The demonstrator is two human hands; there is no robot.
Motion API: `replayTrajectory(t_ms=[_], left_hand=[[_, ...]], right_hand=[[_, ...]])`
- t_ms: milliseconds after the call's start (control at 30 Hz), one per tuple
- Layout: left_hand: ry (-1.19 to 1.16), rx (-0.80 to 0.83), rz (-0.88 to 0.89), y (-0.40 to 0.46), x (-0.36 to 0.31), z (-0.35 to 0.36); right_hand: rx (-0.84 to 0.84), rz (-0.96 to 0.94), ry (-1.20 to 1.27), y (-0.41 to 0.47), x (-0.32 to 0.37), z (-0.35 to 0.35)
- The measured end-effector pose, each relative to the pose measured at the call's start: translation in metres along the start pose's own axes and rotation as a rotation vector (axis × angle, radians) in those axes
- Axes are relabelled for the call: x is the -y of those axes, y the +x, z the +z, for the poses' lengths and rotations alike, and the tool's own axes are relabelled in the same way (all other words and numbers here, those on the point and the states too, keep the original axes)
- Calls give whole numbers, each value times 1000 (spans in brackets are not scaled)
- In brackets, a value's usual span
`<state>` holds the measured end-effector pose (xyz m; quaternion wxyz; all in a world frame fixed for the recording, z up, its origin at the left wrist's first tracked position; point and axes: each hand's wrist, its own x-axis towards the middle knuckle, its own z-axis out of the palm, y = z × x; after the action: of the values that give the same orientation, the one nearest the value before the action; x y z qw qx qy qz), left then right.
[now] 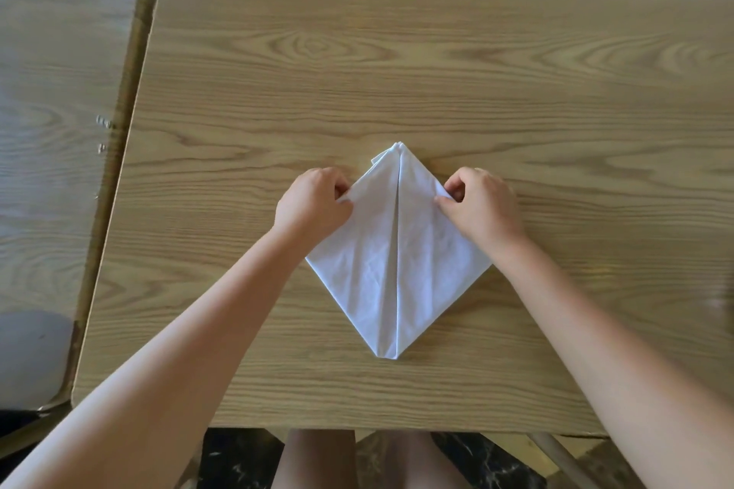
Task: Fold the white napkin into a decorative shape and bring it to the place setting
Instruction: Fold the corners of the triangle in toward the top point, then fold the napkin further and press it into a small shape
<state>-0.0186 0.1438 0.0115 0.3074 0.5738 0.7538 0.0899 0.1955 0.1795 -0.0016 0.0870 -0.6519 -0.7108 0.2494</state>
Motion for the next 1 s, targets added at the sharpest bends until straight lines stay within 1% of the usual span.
replayTrajectory(t_ms=[133,267,333,400,533,600,667,733,767,800,867,900,933,1000], left_hand=[[-87,43,-4,-1,1,-6],[-164,102,6,3,3,-17],[-192,84,29,5,-1,-25],[-186,-30,99,8,-10,-38],[-241,-352,339,-2,-39,-77],[-223,-494,443,-12,-48,-91],[-176,-565,533,-24,-51,-94],[-125,-534,566,-33,-43,-82],[-89,-476,567,-38,-35,-71],[-44,-389,559,-44,-23,-59],[19,-197,514,-59,1,-34],[17,-143,471,-65,11,-23],[0,-136,431,-69,17,-14],[-4,-204,403,-70,15,-2]], right_hand=[[57,34,65,-2,2,-6],[84,81,235,2,2,-16],[67,50,309,6,5,-25],[-9,-30,361,12,13,-43],[-193,-229,471,14,37,-98],[-265,-349,445,2,46,-121],[-335,-474,363,-15,48,-135],[-375,-584,233,-30,41,-130],[-352,-627,152,-37,32,-120],[-292,-647,66,-45,21,-107],[-102,-596,-89,-62,-2,-78],[-28,-543,-138,-70,-12,-63],[3,-489,-155,-74,-20,-50],[-25,-415,-134,-70,-26,-34]])
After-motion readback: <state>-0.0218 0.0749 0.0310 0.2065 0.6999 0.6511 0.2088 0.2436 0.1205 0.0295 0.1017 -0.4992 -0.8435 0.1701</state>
